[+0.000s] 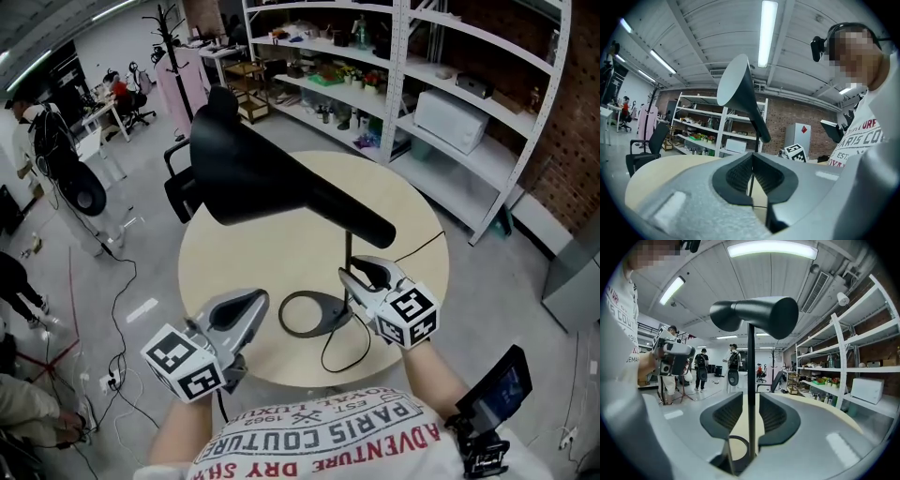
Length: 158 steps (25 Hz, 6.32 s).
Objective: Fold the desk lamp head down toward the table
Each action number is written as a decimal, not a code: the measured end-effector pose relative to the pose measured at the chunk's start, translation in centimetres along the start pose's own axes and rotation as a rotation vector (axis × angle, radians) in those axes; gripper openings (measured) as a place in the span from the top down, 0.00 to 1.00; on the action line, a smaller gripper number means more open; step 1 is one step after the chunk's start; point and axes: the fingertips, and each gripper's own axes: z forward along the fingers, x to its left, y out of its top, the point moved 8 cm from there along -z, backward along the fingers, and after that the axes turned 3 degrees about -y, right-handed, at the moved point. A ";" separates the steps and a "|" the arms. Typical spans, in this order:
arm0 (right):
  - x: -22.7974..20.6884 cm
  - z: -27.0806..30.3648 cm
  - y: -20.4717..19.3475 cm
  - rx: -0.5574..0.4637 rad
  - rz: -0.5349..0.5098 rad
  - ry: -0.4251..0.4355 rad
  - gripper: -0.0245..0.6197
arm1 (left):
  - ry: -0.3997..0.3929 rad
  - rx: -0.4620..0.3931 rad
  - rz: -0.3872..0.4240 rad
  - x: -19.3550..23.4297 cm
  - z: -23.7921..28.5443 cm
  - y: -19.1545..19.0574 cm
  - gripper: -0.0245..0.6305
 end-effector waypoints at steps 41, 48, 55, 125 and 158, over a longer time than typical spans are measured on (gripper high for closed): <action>0.0 0.7 0.1 -0.031 -0.002 0.045 0.90 | -0.112 -0.136 0.167 1.5 -0.6 16.3 0.92; 0.0 0.5 -0.8 -0.036 -0.001 0.048 0.90 | -0.117 -0.150 0.141 1.6 -0.9 14.9 0.93; -0.2 0.4 -1.6 -0.044 0.001 0.044 0.90 | -0.124 -0.169 0.102 2.0 -1.0 13.2 0.93; -0.1 0.0 -1.2 -0.060 0.012 0.035 0.90 | -0.186 -0.294 -0.357 4.9 -1.2 0.7 0.92; 0.3 0.0 -1.9 -0.061 0.011 0.048 0.90 | -0.205 -0.397 -0.512 4.4 -0.4 -3.9 0.91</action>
